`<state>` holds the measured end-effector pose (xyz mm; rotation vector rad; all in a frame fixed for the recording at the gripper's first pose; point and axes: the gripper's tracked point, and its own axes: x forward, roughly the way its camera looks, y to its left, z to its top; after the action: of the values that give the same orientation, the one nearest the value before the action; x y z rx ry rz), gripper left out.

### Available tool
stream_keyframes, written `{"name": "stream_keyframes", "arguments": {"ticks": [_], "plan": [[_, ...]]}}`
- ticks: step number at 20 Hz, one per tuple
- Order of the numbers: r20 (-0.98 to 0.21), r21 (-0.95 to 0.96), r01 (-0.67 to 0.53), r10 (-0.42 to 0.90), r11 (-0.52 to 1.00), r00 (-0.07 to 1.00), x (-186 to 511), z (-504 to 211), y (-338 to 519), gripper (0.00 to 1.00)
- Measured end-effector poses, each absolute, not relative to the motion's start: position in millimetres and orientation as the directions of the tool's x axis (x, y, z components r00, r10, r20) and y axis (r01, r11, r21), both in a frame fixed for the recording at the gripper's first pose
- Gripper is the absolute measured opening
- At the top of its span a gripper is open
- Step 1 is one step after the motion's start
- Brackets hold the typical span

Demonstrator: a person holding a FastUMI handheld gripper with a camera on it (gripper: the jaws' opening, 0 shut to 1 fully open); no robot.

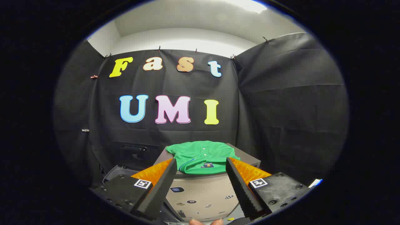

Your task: Put the clothes into the washing machine and then close the washing machine lid.

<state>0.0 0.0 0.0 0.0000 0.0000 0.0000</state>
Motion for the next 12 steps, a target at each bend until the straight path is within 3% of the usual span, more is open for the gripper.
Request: {"name": "stream_keyframes", "arguments": {"ticks": [12], "plan": [[-0.002, -0.02, -0.02, 0.02, 1.0, 1.0, 2, 1, 11, 0.98]]}}
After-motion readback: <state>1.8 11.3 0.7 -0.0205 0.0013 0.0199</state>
